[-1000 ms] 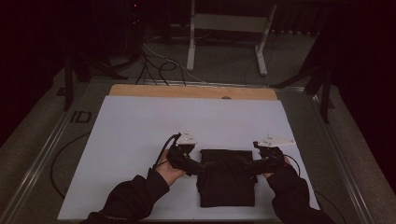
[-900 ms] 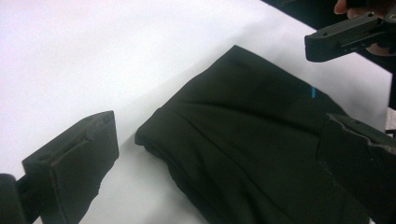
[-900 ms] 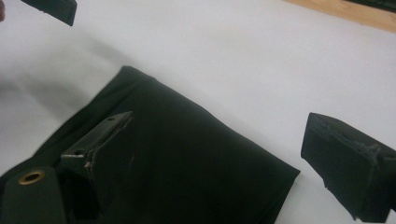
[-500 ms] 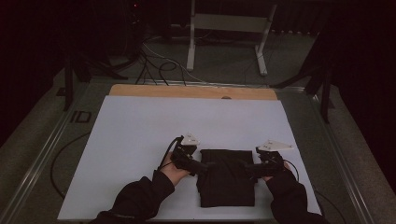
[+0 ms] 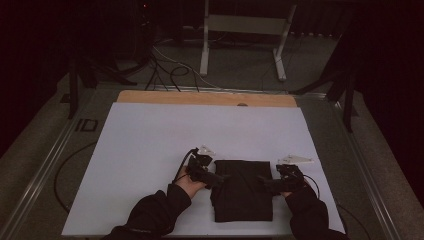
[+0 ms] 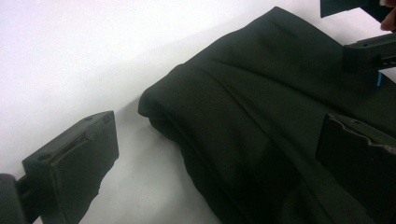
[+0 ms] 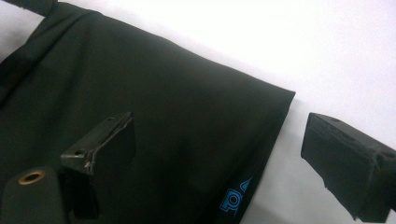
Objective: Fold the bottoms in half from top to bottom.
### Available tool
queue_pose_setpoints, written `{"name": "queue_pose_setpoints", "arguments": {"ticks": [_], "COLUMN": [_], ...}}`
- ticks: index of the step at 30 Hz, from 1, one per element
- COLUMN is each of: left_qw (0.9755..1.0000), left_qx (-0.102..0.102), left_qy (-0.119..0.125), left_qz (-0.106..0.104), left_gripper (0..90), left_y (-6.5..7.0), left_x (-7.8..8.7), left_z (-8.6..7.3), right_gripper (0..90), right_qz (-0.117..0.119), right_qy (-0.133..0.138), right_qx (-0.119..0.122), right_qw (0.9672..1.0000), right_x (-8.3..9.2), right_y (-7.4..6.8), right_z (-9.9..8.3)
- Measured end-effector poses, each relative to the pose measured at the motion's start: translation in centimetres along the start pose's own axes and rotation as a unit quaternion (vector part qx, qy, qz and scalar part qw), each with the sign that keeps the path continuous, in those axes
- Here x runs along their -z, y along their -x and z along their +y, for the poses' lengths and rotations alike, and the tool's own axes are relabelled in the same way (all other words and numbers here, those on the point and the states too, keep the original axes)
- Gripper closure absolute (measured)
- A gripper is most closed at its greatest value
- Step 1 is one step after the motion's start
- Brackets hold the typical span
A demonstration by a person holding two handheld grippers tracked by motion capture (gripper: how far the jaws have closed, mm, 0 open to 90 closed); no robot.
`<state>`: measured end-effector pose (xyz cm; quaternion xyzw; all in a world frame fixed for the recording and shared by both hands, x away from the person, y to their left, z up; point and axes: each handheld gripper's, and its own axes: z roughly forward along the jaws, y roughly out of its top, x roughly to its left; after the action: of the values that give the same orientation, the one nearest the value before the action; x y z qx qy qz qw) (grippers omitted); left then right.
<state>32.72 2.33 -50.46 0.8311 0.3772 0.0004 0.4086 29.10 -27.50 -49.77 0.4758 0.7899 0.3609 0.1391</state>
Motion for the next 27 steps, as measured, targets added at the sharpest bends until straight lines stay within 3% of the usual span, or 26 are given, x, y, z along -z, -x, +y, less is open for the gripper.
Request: {"name": "queue_pose_setpoints", "arguments": {"ticks": [5,8,14,18,25,27], "left_qw": [0.9999,0.9999,0.9995,0.9991,0.9988,0.9986], "left_qx": [-0.001,0.004,0.014,0.02,0.013,0.013], "left_qy": [-0.004,-0.004,-0.019,-0.023,-0.042,-0.045], "left_qz": [-0.012,-0.015,-0.021,-0.031,-0.022,-0.025], "left_gripper": [0.0,0.0,0.0,0.9,1.1,1.1], "left_y": [-0.1,-0.1,-0.2,-0.3,0.0,0.3], "left_x": [-0.8,-1.1,-1.5,-1.6,-1.8,-2.0], "left_z": [-0.4,-0.5,-0.7,-0.6,-0.2,-0.2], "right_gripper": [10.3,10.4,10.3,10.3,10.0,10.0], "right_qz": [0.004,-0.005,0.01,0.009,0.008,0.014], "right_qy": [-0.016,-0.02,-0.039,-0.043,-0.053,-0.052], "right_qx": [-0.004,0.005,-0.012,-0.013,-0.024,-0.036], "right_qw": [0.9999,0.9998,0.9991,0.999,0.9983,0.9979], "right_x": [-0.6,-0.8,-1.3,-1.5,-1.8,-1.8], "right_y": [0.1,0.2,0.4,0.5,0.4,0.3], "right_z": [-0.1,-0.1,-0.4,-0.5,-0.6,-0.5]}}
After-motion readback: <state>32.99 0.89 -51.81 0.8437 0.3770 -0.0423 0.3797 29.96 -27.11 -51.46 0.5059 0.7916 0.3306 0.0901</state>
